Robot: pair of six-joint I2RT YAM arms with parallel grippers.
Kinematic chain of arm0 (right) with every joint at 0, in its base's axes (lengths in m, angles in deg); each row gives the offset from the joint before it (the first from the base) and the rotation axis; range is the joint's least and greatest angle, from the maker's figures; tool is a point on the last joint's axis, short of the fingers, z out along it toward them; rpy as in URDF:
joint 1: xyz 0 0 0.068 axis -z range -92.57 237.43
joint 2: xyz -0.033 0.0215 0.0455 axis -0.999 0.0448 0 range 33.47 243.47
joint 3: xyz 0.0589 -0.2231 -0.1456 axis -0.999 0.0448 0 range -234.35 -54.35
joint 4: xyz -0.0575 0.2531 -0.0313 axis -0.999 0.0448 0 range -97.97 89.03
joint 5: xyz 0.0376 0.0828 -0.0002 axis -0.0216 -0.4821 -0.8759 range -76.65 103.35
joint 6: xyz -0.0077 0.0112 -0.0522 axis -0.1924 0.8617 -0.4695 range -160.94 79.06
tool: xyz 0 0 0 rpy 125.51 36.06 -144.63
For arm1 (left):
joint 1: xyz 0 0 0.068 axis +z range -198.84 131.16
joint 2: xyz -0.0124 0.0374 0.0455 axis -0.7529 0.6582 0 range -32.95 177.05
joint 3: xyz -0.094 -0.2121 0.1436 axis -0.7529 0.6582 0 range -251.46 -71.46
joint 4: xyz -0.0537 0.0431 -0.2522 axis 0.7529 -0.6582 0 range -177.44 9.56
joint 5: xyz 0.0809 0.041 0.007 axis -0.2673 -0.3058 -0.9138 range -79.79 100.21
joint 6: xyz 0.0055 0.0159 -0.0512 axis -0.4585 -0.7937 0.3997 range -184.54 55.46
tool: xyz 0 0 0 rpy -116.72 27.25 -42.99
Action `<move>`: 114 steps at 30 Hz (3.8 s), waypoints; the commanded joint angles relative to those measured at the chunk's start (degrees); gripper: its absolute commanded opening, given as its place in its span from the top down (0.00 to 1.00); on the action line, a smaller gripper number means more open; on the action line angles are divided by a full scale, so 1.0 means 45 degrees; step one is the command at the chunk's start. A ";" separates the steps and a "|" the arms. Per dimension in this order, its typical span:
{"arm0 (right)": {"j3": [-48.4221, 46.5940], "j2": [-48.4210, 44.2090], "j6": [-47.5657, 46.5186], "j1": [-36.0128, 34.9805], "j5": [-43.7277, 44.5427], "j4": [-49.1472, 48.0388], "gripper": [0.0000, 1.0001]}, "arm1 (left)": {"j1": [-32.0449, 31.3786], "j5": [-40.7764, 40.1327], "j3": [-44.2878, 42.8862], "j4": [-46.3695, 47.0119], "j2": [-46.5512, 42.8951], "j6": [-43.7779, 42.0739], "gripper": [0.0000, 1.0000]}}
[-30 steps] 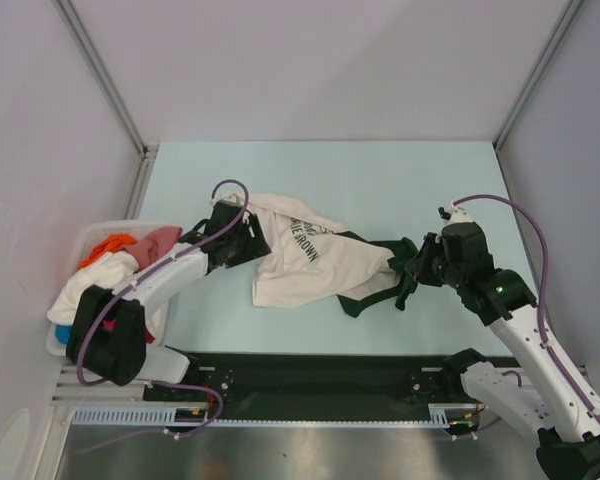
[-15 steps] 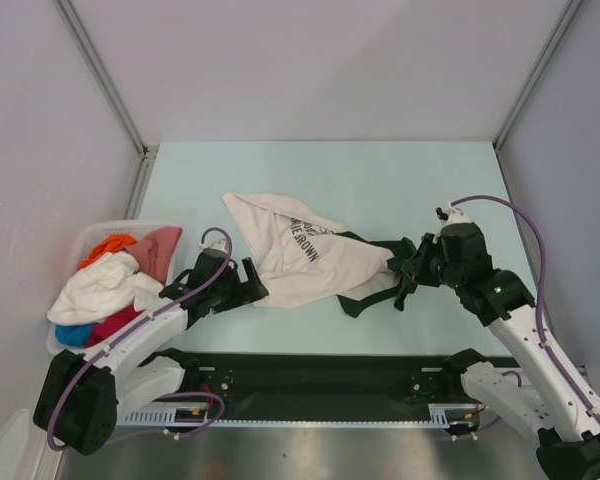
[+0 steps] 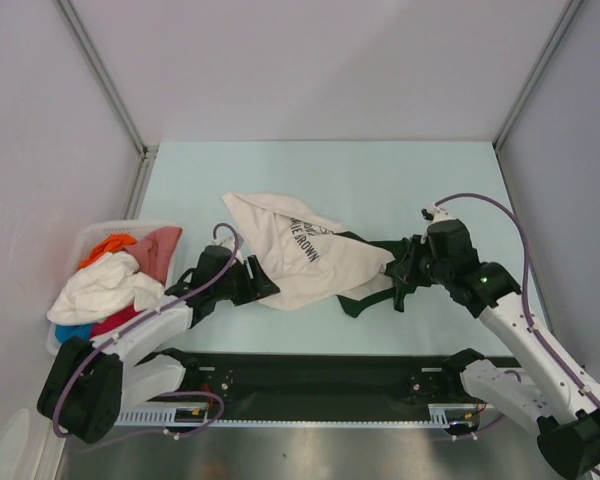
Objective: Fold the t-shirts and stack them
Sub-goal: Flatten the tshirt out
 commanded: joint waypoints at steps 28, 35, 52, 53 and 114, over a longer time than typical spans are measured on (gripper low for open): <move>-0.1846 0.8675 0.1367 -0.7620 0.0022 -0.6854 0.85 | -0.0101 -0.5403 -0.1871 -0.7470 -0.8065 0.1335 0.36; -0.3271 1.1371 0.1328 -0.7639 -0.0506 -0.8205 1.00 | -0.0179 -0.3622 -0.1268 -0.7021 -0.6681 0.2076 0.41; -0.4933 1.4226 0.1347 -0.7270 -0.2186 -0.8909 1.00 | -0.0901 -0.3836 0.1097 -0.6338 -0.6386 0.4167 0.44; -0.4991 1.4187 0.1328 -0.7056 -0.2244 -0.8909 1.00 | -0.1037 -0.3837 0.1117 -0.6221 -0.6268 0.4206 0.44; 0.1571 -0.0715 0.4473 -0.3753 0.3146 -0.0980 0.60 | -0.3226 -0.5965 0.2582 -0.4130 -0.3065 1.1785 0.53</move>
